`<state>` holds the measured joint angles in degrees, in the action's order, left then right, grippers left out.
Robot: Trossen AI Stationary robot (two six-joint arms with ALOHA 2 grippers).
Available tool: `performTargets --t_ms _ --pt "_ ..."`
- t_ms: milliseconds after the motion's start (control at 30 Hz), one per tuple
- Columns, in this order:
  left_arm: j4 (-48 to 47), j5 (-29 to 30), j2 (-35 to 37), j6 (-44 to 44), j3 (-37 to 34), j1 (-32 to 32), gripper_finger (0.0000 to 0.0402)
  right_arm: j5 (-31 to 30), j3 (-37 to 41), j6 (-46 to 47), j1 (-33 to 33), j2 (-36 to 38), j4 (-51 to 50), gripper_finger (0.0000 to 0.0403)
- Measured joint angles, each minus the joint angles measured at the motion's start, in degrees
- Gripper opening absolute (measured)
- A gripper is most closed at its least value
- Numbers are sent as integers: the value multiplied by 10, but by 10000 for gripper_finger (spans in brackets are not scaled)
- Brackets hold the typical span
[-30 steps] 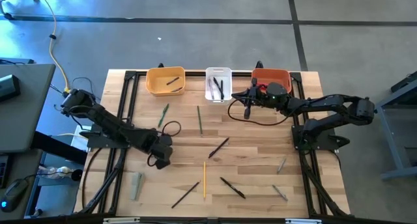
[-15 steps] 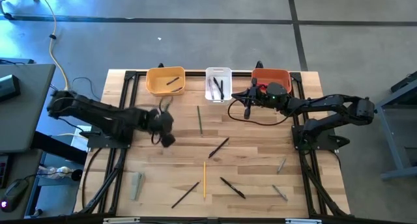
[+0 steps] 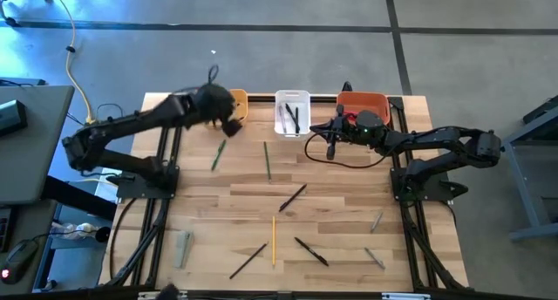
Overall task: Sort crayons/erasers/pens/pencils in bins
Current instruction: Put the gray crayon into the yellow bin
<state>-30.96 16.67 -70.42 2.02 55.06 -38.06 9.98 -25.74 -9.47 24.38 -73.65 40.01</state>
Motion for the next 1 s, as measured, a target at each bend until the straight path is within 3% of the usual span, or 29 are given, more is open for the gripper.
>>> performTargets --t_ms 167,367,667,1000 --pt "66 -38 -57 53 5 -94 12 0 0 0 0 0 0 0" --pt "126 -77 -157 74 4 -147 12 0 0 0 0 0 -4 0" --pt "160 -76 -277 71 4 -176 12 0 0 0 0 0 -4 0" --pt "160 -75 -299 56 4 -182 30 0 0 0 0 0 -4 0"
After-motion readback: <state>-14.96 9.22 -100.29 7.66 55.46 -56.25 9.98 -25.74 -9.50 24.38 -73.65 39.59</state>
